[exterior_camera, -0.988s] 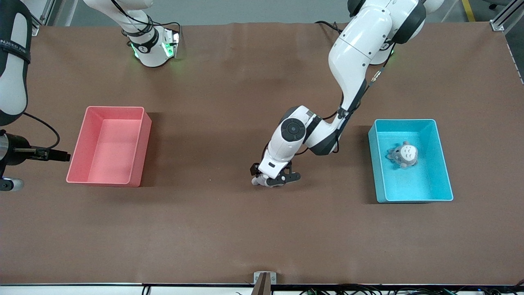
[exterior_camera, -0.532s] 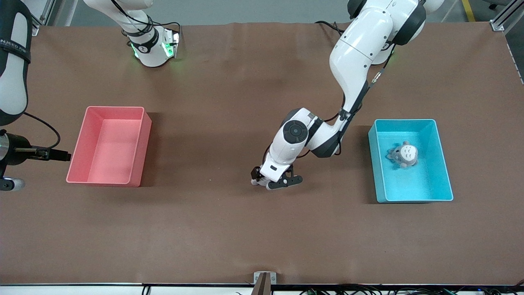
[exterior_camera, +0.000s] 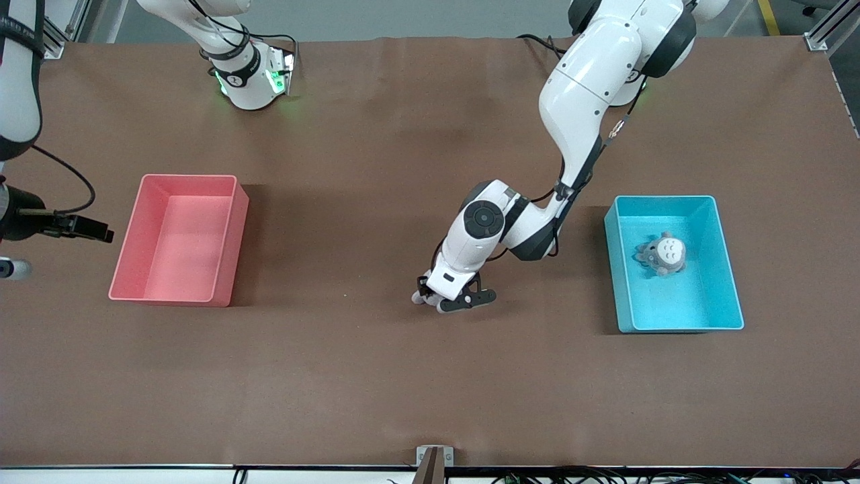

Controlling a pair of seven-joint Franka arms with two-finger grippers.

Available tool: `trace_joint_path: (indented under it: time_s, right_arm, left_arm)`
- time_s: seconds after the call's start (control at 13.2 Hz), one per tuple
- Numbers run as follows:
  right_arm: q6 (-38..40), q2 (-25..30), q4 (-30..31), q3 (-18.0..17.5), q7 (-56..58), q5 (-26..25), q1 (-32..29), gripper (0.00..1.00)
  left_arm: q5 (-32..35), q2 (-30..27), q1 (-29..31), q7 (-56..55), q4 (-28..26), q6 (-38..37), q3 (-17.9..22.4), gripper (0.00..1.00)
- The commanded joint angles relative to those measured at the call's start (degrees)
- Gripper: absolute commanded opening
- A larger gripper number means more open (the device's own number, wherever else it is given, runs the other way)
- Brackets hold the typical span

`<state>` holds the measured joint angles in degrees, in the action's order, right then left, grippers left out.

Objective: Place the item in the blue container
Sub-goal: 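Grasp the second plush with the left gripper, then carry the second plush into the blue box with the left gripper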

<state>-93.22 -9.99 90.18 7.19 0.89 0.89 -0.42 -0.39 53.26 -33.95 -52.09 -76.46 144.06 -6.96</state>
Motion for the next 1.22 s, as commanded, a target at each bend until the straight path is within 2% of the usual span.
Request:
trace_joint_path:
  time_s: [0.0,0.15,0.3,0.46,0.61,0.76,0.91,1.06,1.14]
  right_arm:
    - [-1.79,6.28,6.58,-0.51,0.78,0.08,-0.2,1.0]
    - [-1.61,8.4,7.47,-0.51,0.86,-0.27,-0.11,1.0]
    - [-1.26,10.33,7.91,-0.51,1.04,-0.53,-0.11,1.0]
    - [-1.35,11.39,8.26,-0.51,1.04,-0.62,-0.2,1.0]
    - [-1.44,11.92,8.26,-0.51,1.13,-1.58,-0.11,1.0]
    - [-1.35,13.06,8.26,-0.6,1.13,-2.73,-0.02,1.0]
    - [-0.74,14.29,8.44,-0.6,1.22,-2.73,-0.2,1.0]
    - [-0.03,15.52,8.44,-0.51,1.13,-2.73,-0.11,1.0]
    - [0.58,15.96,8.44,-0.51,1.13,-2.73,-0.2,1.0]
  left_arm:
    - [0.65,-1.3,-0.16,-1.35,0.61,0.09,0.37,0.21]
    - [0.48,-4.55,1.33,-1.26,-0.18,-2.27,0.28,0.18]
    - [0.48,-8.58,3.44,-0.91,-0.8,-8.41,-0.16,0.18]
    - [0.56,-14.38,5.64,0.14,-4.64,-14.48,-0.25,0.17]
    - [0.56,-22.8,8.97,6.96,-13.06,-17.92,-0.34,0.17]
    - [0.56,-31.42,13.36,16.1,-22.37,-18.2,-0.34,0.17]
    - [0.56,-37.76,18.36,26.11,-29.94,-19.33,-0.42,0.17]
    - [0.47,-41.64,23.19,37.71,-34.79,-21.0,-0.34,0.17]
    - [0.74,-41.83,25.57,41.85,-35.42,-21.97,-0.34,0.17]
